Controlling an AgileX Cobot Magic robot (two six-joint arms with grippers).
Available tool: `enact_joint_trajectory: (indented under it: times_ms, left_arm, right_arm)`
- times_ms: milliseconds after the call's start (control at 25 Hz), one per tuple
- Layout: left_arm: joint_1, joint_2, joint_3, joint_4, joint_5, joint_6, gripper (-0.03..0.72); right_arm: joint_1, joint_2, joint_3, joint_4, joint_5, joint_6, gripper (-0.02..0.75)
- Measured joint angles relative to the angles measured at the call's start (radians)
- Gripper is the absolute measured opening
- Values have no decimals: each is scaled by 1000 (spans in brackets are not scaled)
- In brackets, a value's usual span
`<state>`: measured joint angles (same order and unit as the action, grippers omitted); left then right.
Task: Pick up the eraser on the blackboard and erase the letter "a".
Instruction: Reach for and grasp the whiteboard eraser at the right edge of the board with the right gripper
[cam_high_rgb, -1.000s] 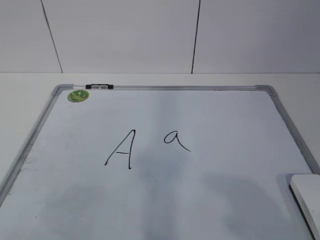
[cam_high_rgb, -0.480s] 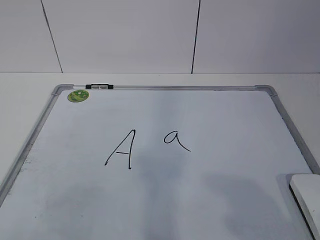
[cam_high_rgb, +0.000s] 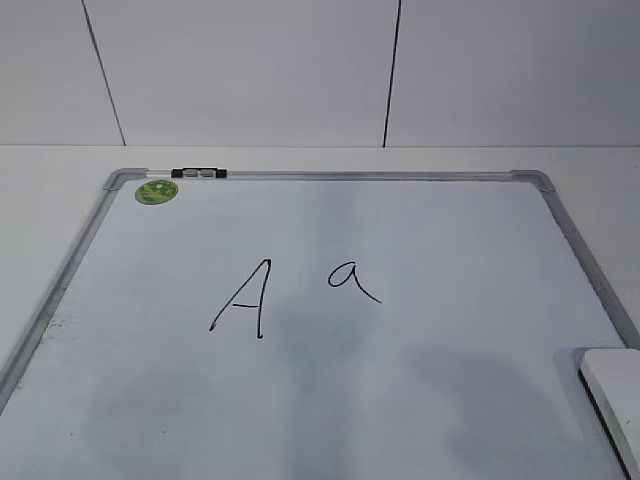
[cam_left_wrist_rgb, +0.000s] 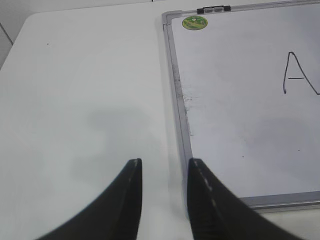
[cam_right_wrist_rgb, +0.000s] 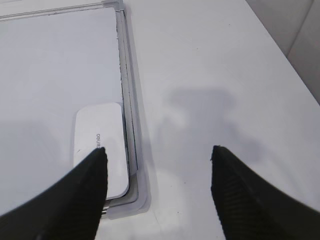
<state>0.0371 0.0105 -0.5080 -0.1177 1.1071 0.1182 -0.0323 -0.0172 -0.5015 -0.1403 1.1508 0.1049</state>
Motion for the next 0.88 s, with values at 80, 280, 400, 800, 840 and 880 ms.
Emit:
enact_joint_trajectory:
  times_ms: [80, 280, 400, 800, 840, 880]
  left_arm:
    - [0, 0, 0, 0, 0, 0, 235]
    - [0, 0, 0, 0, 0, 0, 235]
    - [0, 0, 0, 0, 0, 0, 235]
    - [0, 0, 0, 0, 0, 0, 235]
    - [0, 0, 0, 0, 0, 0, 235]
    - [0, 0, 0, 0, 0, 0, 235]
  right_arm:
    - [0, 0, 0, 0, 0, 0, 524]
    - [0, 0, 0, 0, 0, 0, 524]
    - [0, 0, 0, 0, 0, 0, 524]
    - [10, 0, -20, -6, -115, -23, 524]
    - [10, 0, -20, -6, -118, -25, 524]
    - [10, 7, -20, -4, -121, -28, 524]
